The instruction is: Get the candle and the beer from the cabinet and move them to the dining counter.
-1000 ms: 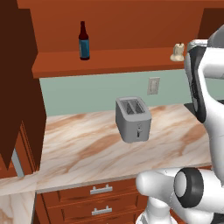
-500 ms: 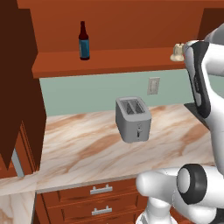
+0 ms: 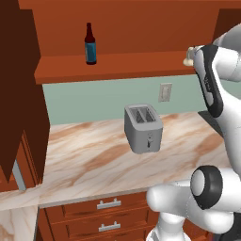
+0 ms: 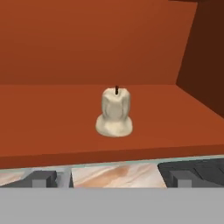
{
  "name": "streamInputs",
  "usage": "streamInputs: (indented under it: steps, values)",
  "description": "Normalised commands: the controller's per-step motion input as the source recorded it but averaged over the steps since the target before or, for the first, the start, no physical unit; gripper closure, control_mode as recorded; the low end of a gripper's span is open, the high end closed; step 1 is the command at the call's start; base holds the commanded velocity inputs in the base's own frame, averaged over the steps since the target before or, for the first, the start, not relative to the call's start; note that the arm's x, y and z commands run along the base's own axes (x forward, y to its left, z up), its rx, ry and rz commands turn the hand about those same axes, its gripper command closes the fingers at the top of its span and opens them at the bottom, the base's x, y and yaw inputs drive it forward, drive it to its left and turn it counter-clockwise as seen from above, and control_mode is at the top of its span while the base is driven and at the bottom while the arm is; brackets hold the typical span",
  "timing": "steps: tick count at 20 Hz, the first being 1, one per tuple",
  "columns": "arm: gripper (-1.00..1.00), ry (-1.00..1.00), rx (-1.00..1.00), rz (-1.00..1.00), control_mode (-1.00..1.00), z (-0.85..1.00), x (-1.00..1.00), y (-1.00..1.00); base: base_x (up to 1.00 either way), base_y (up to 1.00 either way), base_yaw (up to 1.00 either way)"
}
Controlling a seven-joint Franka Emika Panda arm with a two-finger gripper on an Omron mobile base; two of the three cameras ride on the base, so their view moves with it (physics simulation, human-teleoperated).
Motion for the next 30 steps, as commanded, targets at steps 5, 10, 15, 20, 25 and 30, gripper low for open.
streamInputs:
  steps: [5, 10, 15, 20, 25, 30]
  values:
    - [-1.0, 0.01, 0.01, 0.03, -1.0, -0.03, 0.37, 0.0, 0.0, 0.0, 0.0]
    - [-1.0, 0.06, 0.0, 0.0, -1.0, 0.0, 0.27, 0.0, 0.0, 0.0, 0.0]
    - [-1.0, 0.03, 0.01, 0.0, -1.0, -0.01, 0.23, -0.01, 0.0, 0.0, 0.0]
    - [-1.0, 0.01, 0.02, 0.0, -1.0, -0.03, 0.19, -0.02, 0.0, 0.0, 0.0]
    - [-1.0, 0.0, 0.01, 0.0, -1.0, -0.15, 0.18, -0.05, 0.0, 0.0, 0.0]
    - [-1.0, -0.02, 0.0, 0.0, -1.0, -0.15, 0.13, 0.0, 0.0, 0.0, 0.0]
